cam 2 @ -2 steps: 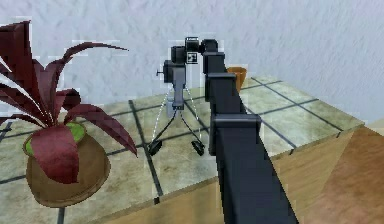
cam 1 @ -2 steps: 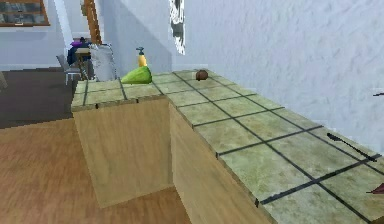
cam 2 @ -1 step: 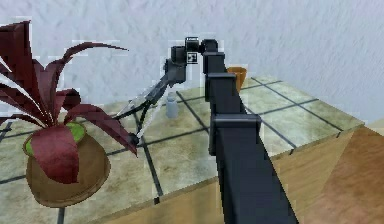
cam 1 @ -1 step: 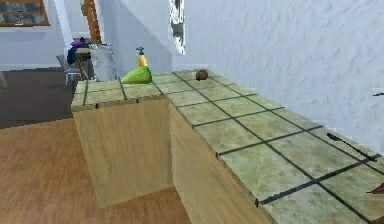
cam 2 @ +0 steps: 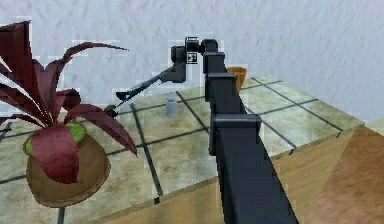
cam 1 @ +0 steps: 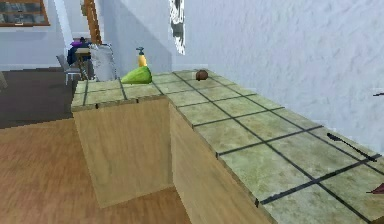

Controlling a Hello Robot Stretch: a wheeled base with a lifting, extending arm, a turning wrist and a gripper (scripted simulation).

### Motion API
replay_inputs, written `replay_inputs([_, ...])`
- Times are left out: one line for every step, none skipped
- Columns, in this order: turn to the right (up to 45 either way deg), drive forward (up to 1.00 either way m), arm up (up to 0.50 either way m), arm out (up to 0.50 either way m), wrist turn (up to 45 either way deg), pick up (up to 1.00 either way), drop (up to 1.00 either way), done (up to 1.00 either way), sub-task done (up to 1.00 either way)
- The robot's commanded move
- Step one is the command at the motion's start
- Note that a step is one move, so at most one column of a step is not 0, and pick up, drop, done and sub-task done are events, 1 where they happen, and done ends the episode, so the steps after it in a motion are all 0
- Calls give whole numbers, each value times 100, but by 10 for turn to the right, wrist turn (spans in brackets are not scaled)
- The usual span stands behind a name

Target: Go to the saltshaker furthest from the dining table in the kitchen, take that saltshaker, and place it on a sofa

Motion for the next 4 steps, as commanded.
replay_inputs([0, 0, 0, 0, 450, 0, 0, 0, 0])
replay_inputs([0, 0, 0, 0, 270, 0, 0, 0, 0])
replay_inputs([0, 0, -16, 0, 0, 0, 0, 0, 0])
replay_inputs([0, 0, 0, 0, 0, 100, 0, 0, 0])
